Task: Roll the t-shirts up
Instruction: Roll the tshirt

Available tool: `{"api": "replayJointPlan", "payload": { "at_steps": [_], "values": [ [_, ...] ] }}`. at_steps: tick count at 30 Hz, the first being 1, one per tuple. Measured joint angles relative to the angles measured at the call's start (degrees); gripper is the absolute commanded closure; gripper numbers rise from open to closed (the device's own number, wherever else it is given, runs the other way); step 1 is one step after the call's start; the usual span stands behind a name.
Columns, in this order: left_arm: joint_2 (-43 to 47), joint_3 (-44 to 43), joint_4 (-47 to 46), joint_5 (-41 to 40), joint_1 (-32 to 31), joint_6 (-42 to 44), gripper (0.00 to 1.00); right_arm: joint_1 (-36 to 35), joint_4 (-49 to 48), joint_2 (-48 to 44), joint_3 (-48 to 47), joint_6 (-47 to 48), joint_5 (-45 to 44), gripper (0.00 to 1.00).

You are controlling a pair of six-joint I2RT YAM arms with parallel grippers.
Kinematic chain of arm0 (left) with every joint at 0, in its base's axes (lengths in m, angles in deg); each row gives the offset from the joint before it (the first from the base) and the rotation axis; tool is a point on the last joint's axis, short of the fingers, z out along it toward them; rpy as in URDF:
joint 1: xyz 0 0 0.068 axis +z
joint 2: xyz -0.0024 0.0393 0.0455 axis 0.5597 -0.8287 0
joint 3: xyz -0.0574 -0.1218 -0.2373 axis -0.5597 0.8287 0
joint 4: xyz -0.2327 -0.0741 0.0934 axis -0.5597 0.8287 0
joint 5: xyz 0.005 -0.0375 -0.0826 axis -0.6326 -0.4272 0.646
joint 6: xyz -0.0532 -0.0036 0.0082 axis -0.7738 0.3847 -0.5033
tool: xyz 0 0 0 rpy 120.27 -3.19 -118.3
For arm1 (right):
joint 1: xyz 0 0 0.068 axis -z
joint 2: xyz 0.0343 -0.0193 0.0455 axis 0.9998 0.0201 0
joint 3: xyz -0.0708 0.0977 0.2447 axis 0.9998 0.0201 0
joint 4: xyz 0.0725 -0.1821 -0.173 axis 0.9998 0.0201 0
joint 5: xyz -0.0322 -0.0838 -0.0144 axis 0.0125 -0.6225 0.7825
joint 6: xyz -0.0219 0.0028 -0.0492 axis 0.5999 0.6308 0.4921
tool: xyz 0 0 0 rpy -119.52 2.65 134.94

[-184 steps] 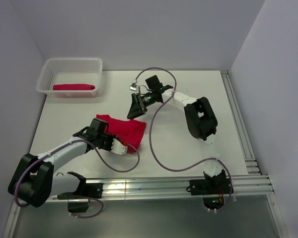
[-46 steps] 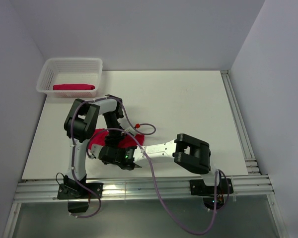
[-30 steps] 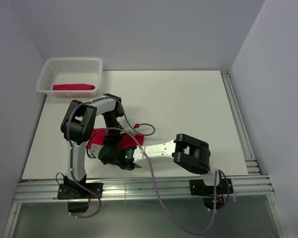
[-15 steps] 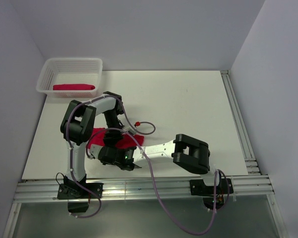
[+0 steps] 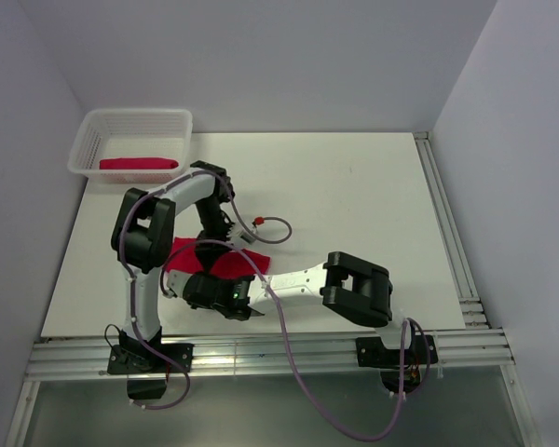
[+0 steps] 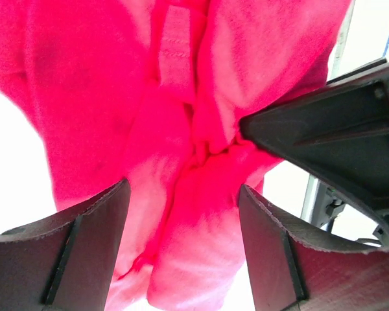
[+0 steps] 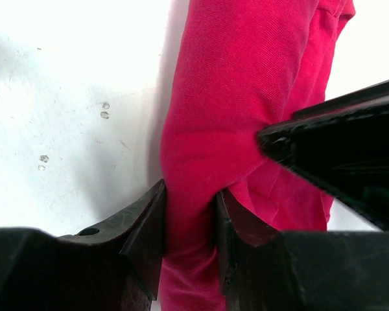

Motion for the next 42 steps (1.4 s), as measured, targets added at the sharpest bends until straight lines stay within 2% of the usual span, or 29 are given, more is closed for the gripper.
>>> {"api": "replayJointPlan", "payload": {
  "at_steps": [5, 6, 7, 11, 21, 31, 38, 42],
  "values": [
    [1.49, -3.37, -3.04, -2.43, 1.16, 0.00, 0.28, -0.11, -0.04, 0.00, -0.04, 0.09, 0.31, 1.00],
    [1.75, -4.63, -3.80, -2.60, 1.64, -0.24, 0.22, -0.11, -0.02, 0.00, -0.04, 0.11, 0.37, 1.00],
    [2.03, -5.99, -4.46, -2.64, 2.21, -0.42, 0.12, -0.11, -0.02, 0.00, -0.07, 0.13, 0.50, 1.00],
    [5.18, -9.51, -7.30, -2.32, 5.42, -3.65, 0.11, -0.11, 0.09, 0.00, -0.42, 0.15, 2.38, 1.00],
    [16.52, -8.37, -19.76, 2.05, 16.31, -18.43, 0.10, 2.71, 1.42, -0.44, -1.55, -0.46, 11.50, 1.00],
    [30.97, 4.66, -35.28, 1.38, 23.21, -28.22, 0.08, 12.28, 3.13, -0.07, -3.37, -5.31, 36.41, 1.00],
    [39.89, 15.82, -42.95, 0.81, 23.69, -27.74, 0.09, 20.76, 5.14, 4.76, -7.65, -11.04, 56.83, 1.00],
    [46.38, 21.88, -46.07, 3.21, 23.69, -24.94, 0.09, 24.98, 6.64, 9.29, -11.21, -14.93, 67.89, 1.00]
  ]
}}
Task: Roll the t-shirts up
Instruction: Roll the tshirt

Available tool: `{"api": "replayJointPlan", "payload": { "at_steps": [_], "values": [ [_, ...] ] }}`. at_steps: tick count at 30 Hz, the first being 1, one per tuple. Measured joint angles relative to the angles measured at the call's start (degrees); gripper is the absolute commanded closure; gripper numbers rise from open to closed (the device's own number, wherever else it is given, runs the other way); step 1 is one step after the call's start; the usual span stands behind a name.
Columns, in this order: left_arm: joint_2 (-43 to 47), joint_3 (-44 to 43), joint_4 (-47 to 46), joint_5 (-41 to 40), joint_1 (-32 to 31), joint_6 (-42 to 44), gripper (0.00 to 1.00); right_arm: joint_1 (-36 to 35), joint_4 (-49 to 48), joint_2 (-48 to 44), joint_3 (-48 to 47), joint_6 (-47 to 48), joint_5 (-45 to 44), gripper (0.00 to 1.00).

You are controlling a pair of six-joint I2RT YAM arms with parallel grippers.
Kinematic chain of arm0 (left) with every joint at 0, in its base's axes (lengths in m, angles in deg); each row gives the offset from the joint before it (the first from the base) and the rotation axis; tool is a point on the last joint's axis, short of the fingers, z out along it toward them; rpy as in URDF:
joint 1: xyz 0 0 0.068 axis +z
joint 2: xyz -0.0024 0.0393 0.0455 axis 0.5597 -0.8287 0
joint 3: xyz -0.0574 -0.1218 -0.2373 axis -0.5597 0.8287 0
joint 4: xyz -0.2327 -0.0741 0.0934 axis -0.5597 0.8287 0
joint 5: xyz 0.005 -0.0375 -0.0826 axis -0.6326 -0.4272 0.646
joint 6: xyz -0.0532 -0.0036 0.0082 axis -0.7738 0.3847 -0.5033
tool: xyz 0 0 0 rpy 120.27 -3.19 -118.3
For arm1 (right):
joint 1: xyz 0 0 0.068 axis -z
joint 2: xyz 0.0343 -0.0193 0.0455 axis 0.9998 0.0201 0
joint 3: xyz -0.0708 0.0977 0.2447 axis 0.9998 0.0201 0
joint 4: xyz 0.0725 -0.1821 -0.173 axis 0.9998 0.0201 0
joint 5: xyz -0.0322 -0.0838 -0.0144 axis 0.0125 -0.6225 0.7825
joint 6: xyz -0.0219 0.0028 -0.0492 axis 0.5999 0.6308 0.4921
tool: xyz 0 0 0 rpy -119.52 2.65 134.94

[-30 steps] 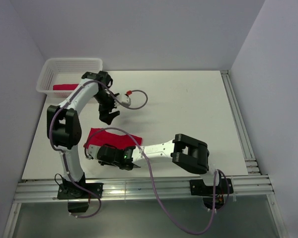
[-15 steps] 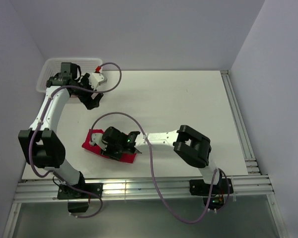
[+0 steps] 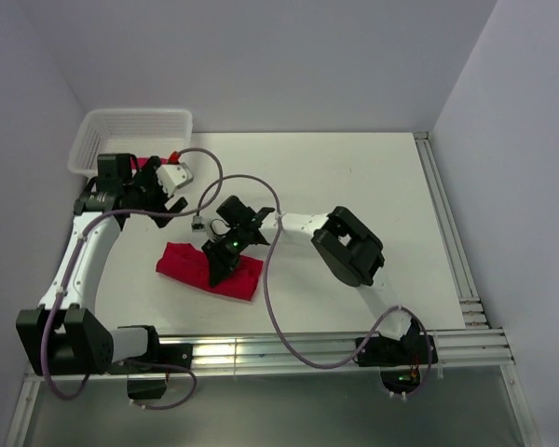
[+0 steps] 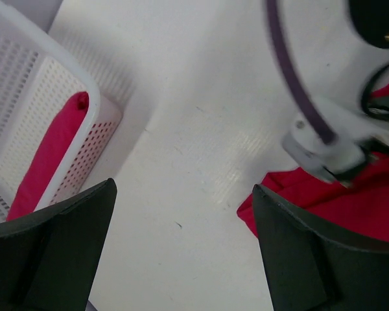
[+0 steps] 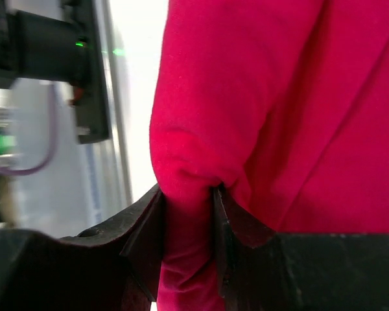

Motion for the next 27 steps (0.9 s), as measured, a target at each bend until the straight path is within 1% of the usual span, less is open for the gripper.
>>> {"api": "replayJointPlan", "payload": {
  "at_steps": [7, 9, 11, 14, 20, 24, 27],
  "values": [
    [12.55, 10.73, -2.73, 6.73, 0.00, 8.37, 0.09, 4.55, -1.27, 5.29, -1.57, -6.62, 13.66, 1.00],
    [15.10, 13.40, -2.21, 8.46, 0.00, 11.76, 0.12, 5.75, -1.27, 6.38, -1.57, -8.28, 16.96, 1.00],
    [16.83, 15.43, -0.02, 10.84, 0.00, 16.44, 0.12, 6.60, -1.22, 7.37, -1.57, -9.62, 19.32, 1.00],
    [17.84, 18.88, 1.81, 13.51, -0.04, 24.20, 0.10, 7.74, -0.59, 9.29, -2.60, -11.52, 22.43, 1.00],
    [18.64, 29.42, 5.20, 16.98, -0.04, 39.08, 0.08, 8.94, -1.73, 10.23, -2.62, -16.06, 24.24, 1.00],
    [19.61, 32.33, 6.82, 18.80, -0.24, 45.55, 0.06, 9.18, -2.10, 10.43, -2.62, -17.97, 24.24, 1.00],
    [20.33, 33.92, 6.80, 19.61, -0.79, 48.72, 0.04, 9.20, -2.12, 10.43, -2.62, -18.40, 24.11, 1.00]
  ]
}}
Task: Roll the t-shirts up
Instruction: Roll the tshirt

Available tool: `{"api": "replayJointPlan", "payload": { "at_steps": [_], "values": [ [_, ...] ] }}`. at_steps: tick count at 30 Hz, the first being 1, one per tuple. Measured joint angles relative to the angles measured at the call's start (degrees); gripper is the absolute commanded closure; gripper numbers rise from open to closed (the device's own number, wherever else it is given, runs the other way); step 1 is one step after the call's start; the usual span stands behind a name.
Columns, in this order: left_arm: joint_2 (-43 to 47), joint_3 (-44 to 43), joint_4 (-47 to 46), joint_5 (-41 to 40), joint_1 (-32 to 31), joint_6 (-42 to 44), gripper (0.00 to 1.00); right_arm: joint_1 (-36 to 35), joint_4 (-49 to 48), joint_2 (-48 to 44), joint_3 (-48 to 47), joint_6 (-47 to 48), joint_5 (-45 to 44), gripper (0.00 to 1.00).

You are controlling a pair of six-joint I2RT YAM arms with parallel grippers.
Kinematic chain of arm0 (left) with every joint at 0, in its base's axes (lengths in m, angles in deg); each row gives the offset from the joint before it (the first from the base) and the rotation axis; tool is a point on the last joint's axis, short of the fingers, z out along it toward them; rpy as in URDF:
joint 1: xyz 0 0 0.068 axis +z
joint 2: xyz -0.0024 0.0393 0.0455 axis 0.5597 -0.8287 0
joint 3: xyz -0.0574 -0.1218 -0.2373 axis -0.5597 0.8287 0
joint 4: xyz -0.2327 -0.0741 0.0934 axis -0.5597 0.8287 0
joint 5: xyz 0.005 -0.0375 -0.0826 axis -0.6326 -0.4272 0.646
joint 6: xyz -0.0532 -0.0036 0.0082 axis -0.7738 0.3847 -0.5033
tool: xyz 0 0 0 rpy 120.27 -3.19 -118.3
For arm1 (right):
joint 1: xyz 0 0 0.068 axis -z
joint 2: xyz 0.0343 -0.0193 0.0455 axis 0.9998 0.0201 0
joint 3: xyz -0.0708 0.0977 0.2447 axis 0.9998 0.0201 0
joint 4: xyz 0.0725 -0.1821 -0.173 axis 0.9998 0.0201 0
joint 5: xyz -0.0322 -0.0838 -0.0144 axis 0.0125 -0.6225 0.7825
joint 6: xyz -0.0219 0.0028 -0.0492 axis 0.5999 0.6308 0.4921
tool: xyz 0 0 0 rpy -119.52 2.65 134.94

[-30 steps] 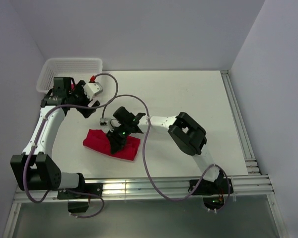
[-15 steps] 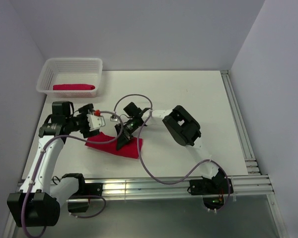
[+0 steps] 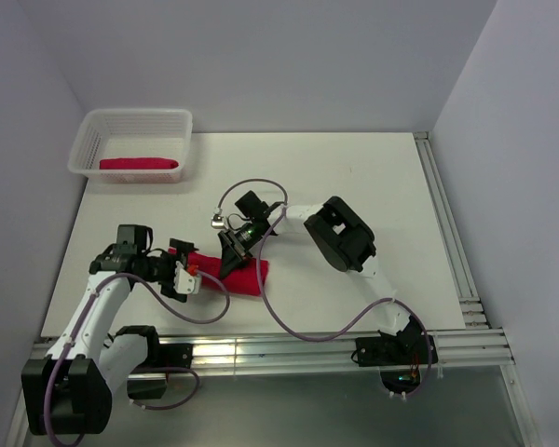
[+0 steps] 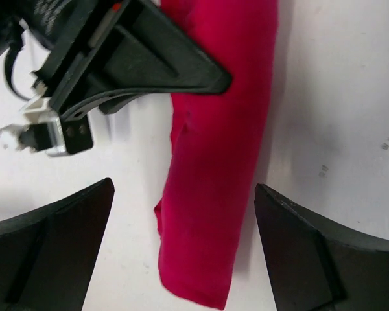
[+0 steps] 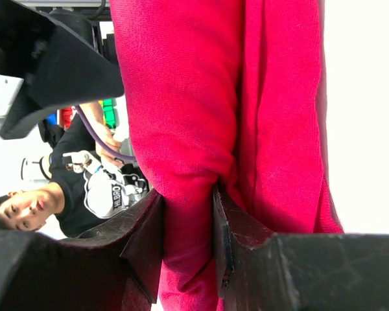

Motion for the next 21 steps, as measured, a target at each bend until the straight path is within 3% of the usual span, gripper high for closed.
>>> {"api": "replayJointPlan", "payload": {
  "at_steps": [10, 21],
  "values": [
    [-0.11, 6.51, -2.03, -3.39, -4.70, 3.56, 0.07, 0.00, -0.17, 0.00, 0.00, -0.90, -0.15, 1.00],
    [-0.96, 14.86, -26.34, -10.05, -5.90, -3.89, 0.08, 0.11, -0.22, 0.00, 0.15, -1.03, -0.17, 1.00]
  ]
}}
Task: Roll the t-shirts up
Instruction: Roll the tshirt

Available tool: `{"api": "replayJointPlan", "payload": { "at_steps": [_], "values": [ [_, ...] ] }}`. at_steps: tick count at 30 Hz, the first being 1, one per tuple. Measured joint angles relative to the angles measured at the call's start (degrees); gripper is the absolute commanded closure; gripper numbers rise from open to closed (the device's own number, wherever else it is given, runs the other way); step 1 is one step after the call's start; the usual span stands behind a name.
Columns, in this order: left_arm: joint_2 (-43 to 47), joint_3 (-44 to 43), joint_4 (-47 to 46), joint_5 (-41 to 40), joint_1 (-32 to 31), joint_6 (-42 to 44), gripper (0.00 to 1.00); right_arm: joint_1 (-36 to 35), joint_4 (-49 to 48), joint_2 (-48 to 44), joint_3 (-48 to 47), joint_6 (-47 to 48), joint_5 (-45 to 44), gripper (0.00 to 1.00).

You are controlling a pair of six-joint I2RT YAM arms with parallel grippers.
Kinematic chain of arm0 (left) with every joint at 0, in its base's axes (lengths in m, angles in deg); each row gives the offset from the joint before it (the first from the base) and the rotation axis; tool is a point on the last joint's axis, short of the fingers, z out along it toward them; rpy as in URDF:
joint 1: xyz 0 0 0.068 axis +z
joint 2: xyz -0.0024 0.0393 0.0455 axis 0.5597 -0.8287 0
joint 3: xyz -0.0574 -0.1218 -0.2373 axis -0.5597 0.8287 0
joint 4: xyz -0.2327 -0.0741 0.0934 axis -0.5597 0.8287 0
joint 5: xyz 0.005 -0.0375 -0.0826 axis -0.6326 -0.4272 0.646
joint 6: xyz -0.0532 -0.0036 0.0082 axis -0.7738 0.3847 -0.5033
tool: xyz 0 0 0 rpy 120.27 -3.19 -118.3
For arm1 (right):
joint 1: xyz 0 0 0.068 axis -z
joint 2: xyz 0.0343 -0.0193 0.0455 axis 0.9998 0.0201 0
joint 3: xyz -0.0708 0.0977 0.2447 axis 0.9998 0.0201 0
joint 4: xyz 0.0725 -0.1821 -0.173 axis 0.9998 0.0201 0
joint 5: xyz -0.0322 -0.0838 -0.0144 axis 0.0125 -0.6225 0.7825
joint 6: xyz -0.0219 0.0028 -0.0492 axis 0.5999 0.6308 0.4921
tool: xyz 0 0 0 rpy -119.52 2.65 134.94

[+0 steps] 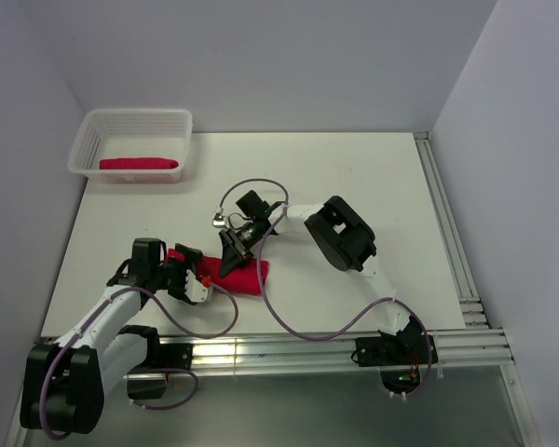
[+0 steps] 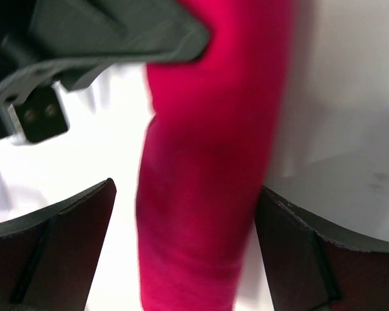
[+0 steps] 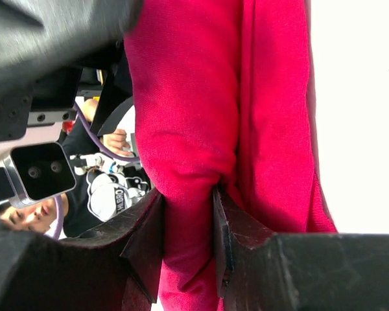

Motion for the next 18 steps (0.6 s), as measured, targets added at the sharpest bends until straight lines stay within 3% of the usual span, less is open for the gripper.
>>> {"api": "replayJointPlan", "payload": {
  "at_steps": [7, 18],
  "values": [
    [-0.24, 1.55, -6.71, -3.61, -0.04, -3.80, 0.09, 0.11, 0.04, 0.00, 0.17, 0.94, 0.37, 1.00],
    [-4.24, 2.78, -14.49, -7.91, 1.62, 1.07, 0.19, 0.26, 0.46, 0.00, 0.17, 2.01, 0.70, 1.00]
  ]
}}
